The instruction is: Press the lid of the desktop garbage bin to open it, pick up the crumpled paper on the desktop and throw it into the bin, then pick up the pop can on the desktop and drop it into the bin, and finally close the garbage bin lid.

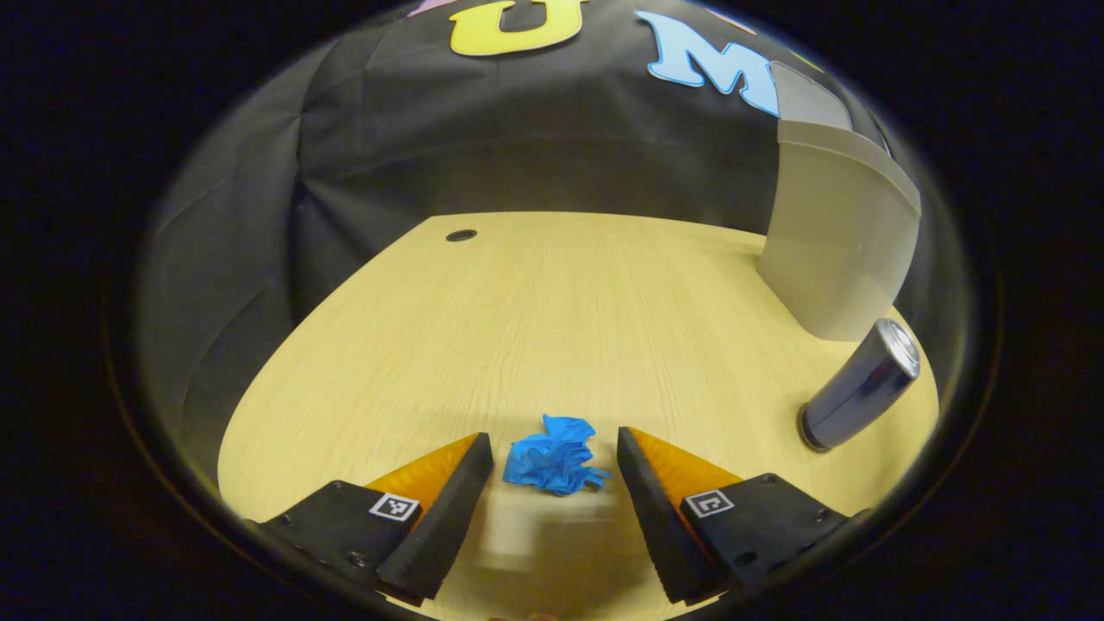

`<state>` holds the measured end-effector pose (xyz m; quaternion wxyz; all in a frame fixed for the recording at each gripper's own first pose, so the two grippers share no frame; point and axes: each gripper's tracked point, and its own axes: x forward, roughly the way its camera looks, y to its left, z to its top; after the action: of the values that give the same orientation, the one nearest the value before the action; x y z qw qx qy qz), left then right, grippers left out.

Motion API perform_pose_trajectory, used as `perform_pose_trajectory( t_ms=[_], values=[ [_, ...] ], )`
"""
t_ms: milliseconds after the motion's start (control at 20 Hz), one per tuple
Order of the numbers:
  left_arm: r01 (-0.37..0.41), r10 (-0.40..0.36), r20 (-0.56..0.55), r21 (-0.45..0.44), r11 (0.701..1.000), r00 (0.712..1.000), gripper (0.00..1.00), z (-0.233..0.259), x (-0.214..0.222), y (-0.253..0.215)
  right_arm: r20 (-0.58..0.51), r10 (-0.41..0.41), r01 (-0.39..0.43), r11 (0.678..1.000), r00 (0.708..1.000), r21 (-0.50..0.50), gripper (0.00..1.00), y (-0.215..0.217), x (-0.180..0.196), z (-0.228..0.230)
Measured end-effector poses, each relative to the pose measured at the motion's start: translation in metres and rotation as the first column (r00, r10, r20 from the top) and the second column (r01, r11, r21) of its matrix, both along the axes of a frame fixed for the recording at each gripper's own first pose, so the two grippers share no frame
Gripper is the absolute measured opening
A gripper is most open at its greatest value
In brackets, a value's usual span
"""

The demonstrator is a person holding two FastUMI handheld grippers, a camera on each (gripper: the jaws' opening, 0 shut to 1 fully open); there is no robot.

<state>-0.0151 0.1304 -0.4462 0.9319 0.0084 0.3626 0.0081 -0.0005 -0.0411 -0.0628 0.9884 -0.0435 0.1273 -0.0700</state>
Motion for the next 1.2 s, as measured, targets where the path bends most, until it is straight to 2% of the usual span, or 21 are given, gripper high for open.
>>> perform_pose_trajectory(
  t_ms=[150,300,400,550,700,850,900,950,1200],
  values=[
    [0.006,-0.006,-0.007,0.026,1.000,1.000,0.94,-0.005,0.005,0.000,-0.012,-0.012,0.013,1.000,1.000,0.006,0.95,-0.003,0.000,-0.005],
    [-0.001,0.001,0.002,0.030,1.000,1.000,0.96,-0.004,0.007,0.000,-0.022,-0.014,0.014,1.000,1.000,0.021,0.95,-0.002,0.003,-0.009],
    [-0.009,0.009,-0.001,0.034,0.999,1.000,0.84,-0.004,0.009,-0.001,-0.026,-0.007,0.007,1.000,1.000,0.029,0.95,0.002,0.006,-0.012],
    [-0.009,0.010,-0.015,0.045,0.999,1.000,0.40,-0.005,0.008,-0.004,-0.031,0.009,-0.008,0.999,0.999,0.035,0.95,0.006,0.009,-0.015],
    [0.002,-0.001,-0.025,0.051,0.999,1.000,0.39,-0.005,0.007,-0.005,-0.032,0.019,-0.018,0.999,0.999,0.038,0.95,0.007,0.012,-0.015],
    [-0.009,0.010,-0.020,0.054,0.999,1.000,0.24,0.000,0.010,-0.002,-0.031,0.021,-0.020,0.999,0.999,0.046,0.95,0.004,0.011,-0.017],
    [-0.012,0.014,-0.021,0.053,0.999,1.000,0.22,0.000,0.009,-0.004,-0.030,0.019,-0.018,0.999,0.999,0.047,0.95,0.003,0.011,-0.016],
    [-0.018,0.019,-0.016,0.062,0.998,1.000,0.27,0.003,0.010,-0.002,-0.031,0.018,-0.016,0.999,0.999,0.047,0.95,0.000,0.012,-0.017],
    [-0.024,0.020,0.063,0.063,0.998,0.998,0.24,0.043,0.026,-0.008,-0.032,0.012,-0.010,0.998,0.999,0.065,0.95,-0.007,0.010,-0.020]
  ],
)
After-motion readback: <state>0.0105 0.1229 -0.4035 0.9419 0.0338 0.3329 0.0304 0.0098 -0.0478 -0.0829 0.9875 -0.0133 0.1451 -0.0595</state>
